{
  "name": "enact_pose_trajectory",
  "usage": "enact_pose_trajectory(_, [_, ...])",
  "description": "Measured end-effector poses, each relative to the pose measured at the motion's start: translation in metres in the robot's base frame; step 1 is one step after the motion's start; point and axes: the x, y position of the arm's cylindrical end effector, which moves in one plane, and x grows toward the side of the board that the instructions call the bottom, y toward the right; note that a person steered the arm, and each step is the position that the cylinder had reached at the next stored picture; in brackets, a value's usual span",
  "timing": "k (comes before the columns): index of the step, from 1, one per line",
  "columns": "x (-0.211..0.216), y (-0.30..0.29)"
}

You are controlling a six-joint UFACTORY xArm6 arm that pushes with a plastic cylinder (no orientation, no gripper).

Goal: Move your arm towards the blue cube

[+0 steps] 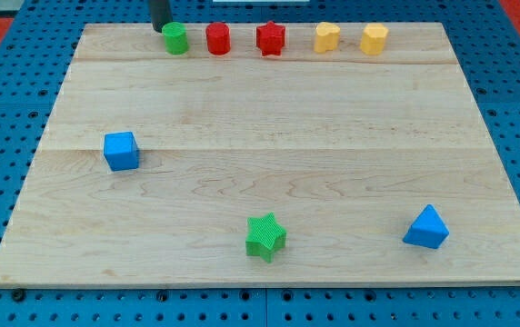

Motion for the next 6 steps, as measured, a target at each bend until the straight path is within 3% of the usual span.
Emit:
enact_pose_trajectory(2, [0.005, -0.032])
enact_pose_trajectory(3, [0.067, -0.038])
enact_pose_trajectory(5, [0.164, 0.107])
enact_pose_trajectory(6, [0.250, 0.107])
